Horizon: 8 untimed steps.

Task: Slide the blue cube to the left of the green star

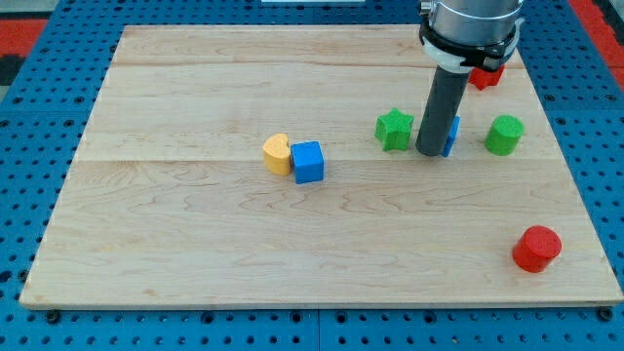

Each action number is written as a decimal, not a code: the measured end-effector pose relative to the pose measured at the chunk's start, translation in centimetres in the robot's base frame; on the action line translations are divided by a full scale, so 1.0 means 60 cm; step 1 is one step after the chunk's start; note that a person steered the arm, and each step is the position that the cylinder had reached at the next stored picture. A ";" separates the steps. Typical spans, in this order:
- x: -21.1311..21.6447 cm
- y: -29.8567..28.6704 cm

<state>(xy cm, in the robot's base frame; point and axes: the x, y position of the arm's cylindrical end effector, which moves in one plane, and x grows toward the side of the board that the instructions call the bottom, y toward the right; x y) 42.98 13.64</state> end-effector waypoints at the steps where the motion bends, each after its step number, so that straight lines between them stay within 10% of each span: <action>1: 0.000 0.000; 5: 0.103 -0.091; 8: 0.041 -0.303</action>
<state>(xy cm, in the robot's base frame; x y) 45.41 -4.53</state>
